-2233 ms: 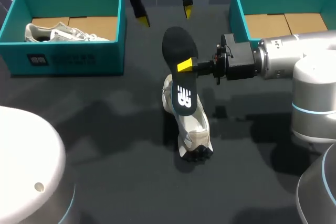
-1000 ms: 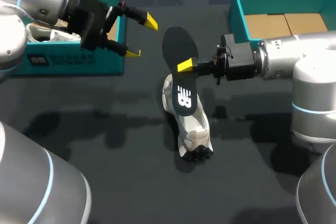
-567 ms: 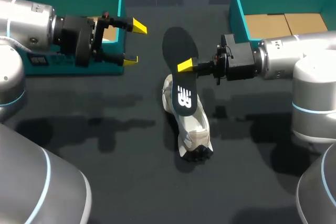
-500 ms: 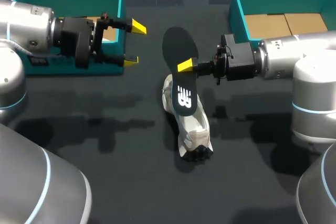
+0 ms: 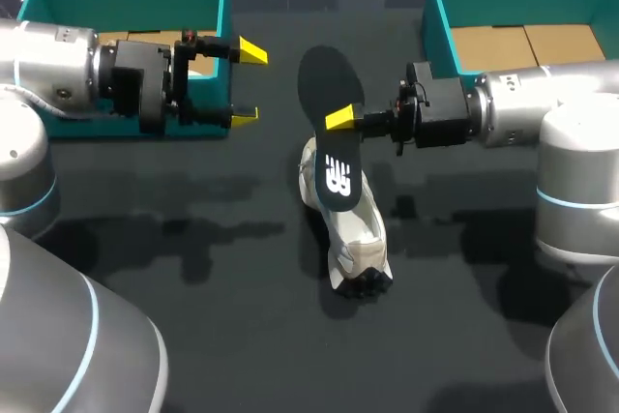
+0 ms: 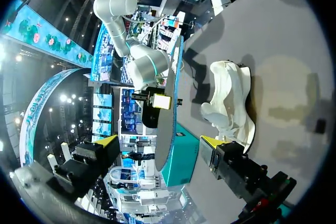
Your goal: Take the shoe out of the shoebox, open the shoe tongue, remove and reinsert the insole, then place the shoe into the shoebox
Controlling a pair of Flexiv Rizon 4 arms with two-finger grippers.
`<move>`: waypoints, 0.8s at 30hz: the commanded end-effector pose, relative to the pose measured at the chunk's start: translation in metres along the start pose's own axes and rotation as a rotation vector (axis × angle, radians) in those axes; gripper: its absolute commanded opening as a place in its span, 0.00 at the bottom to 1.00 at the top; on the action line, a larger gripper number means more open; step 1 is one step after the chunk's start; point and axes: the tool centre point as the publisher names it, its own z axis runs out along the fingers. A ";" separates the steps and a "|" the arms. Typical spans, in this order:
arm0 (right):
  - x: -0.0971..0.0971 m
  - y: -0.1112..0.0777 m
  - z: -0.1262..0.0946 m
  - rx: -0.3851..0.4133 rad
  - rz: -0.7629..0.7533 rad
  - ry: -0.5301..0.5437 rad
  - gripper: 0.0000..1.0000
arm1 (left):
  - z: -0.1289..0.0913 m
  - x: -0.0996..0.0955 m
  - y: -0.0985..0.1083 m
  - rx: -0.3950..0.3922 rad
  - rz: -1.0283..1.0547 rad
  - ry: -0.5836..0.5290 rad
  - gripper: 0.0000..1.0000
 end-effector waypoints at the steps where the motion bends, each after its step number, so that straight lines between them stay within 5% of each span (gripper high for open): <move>1: -0.002 -0.004 0.008 -0.029 0.002 0.041 0.00 | 0.008 0.007 -0.006 -0.015 0.006 -0.015 1.00; 11: 0.000 -0.004 0.014 -0.075 0.037 0.090 0.00 | 0.033 0.014 -0.016 -0.044 -0.008 -0.068 0.97; 19: 0.002 -0.003 0.021 -0.071 0.034 0.112 0.00 | 0.048 0.017 -0.017 -0.051 -0.009 -0.090 0.69; 24: 0.002 -0.002 0.025 -0.056 0.035 0.116 0.00 | 0.055 0.019 -0.018 -0.054 -0.006 -0.109 0.62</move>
